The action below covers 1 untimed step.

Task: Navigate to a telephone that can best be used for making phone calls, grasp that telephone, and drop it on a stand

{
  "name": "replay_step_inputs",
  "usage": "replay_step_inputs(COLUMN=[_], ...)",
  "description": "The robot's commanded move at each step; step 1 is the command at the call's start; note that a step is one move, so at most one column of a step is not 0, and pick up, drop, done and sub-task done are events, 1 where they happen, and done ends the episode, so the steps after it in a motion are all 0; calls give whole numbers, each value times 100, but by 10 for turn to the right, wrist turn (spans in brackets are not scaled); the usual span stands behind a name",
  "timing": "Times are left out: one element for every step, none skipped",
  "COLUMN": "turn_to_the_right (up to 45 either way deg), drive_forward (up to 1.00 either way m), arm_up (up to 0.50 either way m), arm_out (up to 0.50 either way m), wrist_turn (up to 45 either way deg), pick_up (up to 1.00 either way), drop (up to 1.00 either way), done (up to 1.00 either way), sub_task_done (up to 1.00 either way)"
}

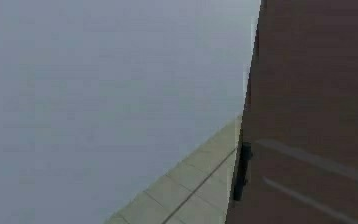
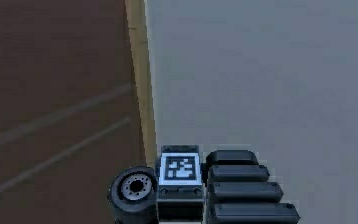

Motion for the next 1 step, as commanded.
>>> replay_step_inputs(turn_to_the_right=[0], drive_forward=[80], arm_up=[0], arm_out=[0], wrist_turn=[0], pick_up=[0], drop=[0], done=[0], sub_task_done=[0])
